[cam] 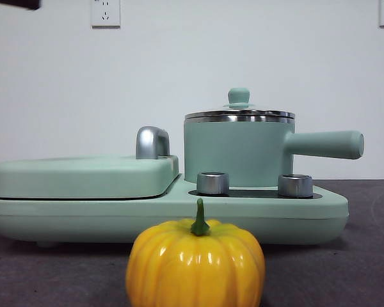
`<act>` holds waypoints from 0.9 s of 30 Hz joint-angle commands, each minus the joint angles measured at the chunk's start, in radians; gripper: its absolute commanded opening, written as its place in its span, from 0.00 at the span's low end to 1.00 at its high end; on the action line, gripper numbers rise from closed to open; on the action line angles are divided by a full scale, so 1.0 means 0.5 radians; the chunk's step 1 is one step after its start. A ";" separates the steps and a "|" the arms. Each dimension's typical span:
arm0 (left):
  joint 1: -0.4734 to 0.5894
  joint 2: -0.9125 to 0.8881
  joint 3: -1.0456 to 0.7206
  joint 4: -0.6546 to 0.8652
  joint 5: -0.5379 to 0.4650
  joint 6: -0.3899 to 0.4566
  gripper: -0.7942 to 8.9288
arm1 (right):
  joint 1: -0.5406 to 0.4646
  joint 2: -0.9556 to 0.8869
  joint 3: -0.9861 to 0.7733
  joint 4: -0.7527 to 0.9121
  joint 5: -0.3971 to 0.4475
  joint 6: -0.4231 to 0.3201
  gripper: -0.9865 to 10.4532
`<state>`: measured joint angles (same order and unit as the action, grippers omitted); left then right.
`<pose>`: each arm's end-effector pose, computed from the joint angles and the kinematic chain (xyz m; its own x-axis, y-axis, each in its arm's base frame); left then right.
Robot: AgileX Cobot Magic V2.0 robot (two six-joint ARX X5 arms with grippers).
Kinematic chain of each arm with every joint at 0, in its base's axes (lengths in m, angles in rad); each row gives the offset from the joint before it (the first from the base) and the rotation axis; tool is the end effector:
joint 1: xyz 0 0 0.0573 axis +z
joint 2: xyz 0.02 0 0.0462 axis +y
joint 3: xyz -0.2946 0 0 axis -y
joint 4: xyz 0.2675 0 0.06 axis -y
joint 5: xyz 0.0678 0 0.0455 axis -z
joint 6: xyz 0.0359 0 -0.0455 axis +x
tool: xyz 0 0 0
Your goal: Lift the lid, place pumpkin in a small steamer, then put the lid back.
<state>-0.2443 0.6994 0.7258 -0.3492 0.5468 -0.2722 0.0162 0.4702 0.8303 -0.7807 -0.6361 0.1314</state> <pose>0.1447 -0.0553 0.3290 0.6603 -0.7005 -0.2710 0.5771 0.7041 -0.4138 0.0745 0.0225 0.3479 0.7246 0.6059 -0.3285 -0.4970 0.7895 0.3601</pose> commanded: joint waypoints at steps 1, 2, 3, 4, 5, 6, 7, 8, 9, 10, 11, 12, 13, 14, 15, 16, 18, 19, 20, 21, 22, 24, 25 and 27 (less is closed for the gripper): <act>-0.051 0.095 0.098 0.011 0.059 0.060 0.10 | 0.005 0.058 0.085 -0.014 -0.047 -0.164 0.10; -0.069 0.121 0.113 0.014 0.059 0.060 0.10 | 0.005 0.073 0.104 -0.014 -0.054 -0.174 0.10; -0.085 0.140 0.117 0.030 0.059 0.060 0.10 | 0.005 0.078 0.114 -0.012 -0.053 -0.176 0.10; -0.096 0.155 0.117 0.048 0.058 0.060 0.10 | 0.005 0.078 0.116 -0.008 -0.051 -0.178 0.10; -0.104 0.166 0.117 0.058 0.058 0.070 0.11 | 0.005 0.078 0.116 -0.004 -0.043 -0.177 0.10; -0.106 0.174 0.117 0.059 0.058 0.093 0.11 | 0.005 0.078 0.116 -0.007 -0.035 -0.175 0.10; -0.107 0.181 0.117 0.056 0.058 0.116 0.11 | 0.005 0.077 0.116 -0.015 -0.037 -0.175 0.11; -0.107 0.187 0.117 0.055 0.058 0.140 0.11 | 0.005 0.076 0.116 -0.023 -0.036 -0.175 0.14; -0.107 0.192 0.117 0.055 0.058 0.147 0.11 | 0.005 0.076 0.116 -0.034 -0.036 -0.173 0.19; -0.107 0.197 0.117 0.055 0.058 0.146 0.12 | 0.005 0.075 0.116 -0.053 -0.037 -0.173 0.25; -0.107 0.198 0.117 0.056 0.058 0.146 0.13 | 0.005 0.075 0.116 -0.072 -0.037 -0.172 0.30; -0.107 0.200 0.117 0.061 0.058 0.146 0.17 | 0.005 0.076 0.116 -0.093 -0.037 -0.172 0.35; -0.107 0.200 0.117 0.066 0.058 0.144 0.22 | 0.005 0.076 0.116 -0.113 -0.037 -0.172 0.39; -0.107 0.200 0.117 0.071 0.058 0.128 0.30 | 0.005 0.076 0.116 -0.130 -0.036 -0.172 0.43; -0.108 0.200 0.117 0.076 0.058 0.098 0.39 | 0.005 0.076 0.116 -0.142 -0.036 -0.172 0.46; -0.108 0.200 0.117 0.084 0.058 0.075 0.46 | 0.005 0.076 0.116 -0.148 -0.036 -0.172 0.48; -0.115 0.200 0.117 0.118 0.058 0.063 0.54 | 0.005 0.076 0.116 -0.150 -0.037 -0.172 0.48; -0.119 0.201 0.119 0.138 0.058 0.060 0.53 | 0.005 0.076 0.116 -0.150 -0.037 -0.172 0.48; -0.124 0.204 0.125 0.163 0.058 0.047 0.53 | 0.005 0.076 0.116 -0.150 -0.037 -0.172 0.48; -0.132 0.216 0.137 0.180 0.058 0.034 0.53 | 0.005 0.076 0.116 -0.150 -0.037 -0.171 0.48; -0.142 0.229 0.153 0.185 0.058 0.033 0.53 | 0.005 0.076 0.116 -0.150 -0.037 -0.168 0.48; -0.169 0.282 0.208 0.179 0.058 0.034 0.53 | 0.005 0.076 0.116 -0.150 -0.037 -0.167 0.48; -0.182 0.314 0.240 0.170 0.058 0.035 0.53 | 0.005 0.076 0.116 -0.149 -0.038 -0.167 0.48; -0.215 0.404 0.326 0.150 0.058 0.040 0.53 | 0.005 0.076 0.116 -0.149 -0.040 -0.167 0.48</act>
<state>-0.3435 0.8772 0.8558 -0.2832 0.5724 -0.2516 0.0170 0.5045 0.8726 -0.8616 -0.6544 0.0555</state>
